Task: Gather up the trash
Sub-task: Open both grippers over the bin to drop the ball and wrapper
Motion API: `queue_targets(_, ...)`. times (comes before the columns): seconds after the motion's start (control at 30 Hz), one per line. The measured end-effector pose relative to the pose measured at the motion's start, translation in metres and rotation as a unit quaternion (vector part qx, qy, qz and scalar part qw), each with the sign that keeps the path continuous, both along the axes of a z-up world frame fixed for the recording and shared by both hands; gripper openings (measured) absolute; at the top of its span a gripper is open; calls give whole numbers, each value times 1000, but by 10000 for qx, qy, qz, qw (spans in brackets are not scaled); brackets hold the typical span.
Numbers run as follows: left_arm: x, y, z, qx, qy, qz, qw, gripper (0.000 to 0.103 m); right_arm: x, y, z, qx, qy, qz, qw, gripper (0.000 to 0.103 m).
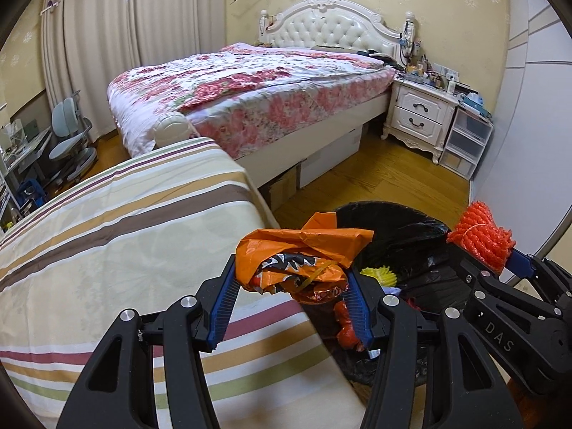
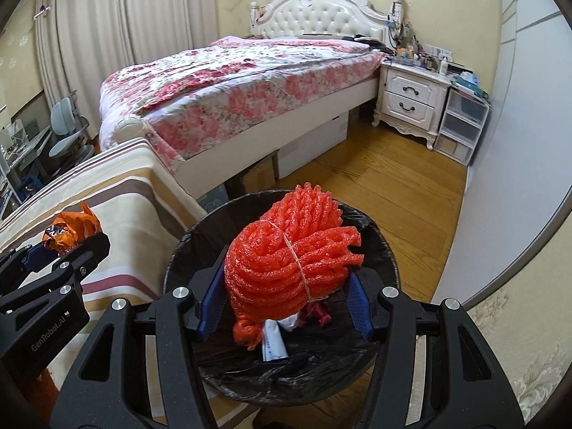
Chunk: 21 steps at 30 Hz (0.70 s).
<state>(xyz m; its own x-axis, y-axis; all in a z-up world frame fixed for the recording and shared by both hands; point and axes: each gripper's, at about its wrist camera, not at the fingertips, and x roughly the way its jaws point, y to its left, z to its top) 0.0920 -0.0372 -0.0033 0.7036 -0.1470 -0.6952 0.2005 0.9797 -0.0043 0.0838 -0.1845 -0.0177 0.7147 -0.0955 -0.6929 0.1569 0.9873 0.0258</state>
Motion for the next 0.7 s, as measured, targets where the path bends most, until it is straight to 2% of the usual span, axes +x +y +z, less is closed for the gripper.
queue_targets(0.43,13,-25,-8,120,4,-142,9998,55,14,-20,-13,58,99,-222,9997,58)
queue_targets(0.5,13,-26,-10,131,16,-141,9998,64,13,-21,-15,64,122,-237,9996,62)
queue_targets(0.7,12,-27,-9,110,-23,-164,9998,73,12,-26,-16,39,120,-340,9993,68)
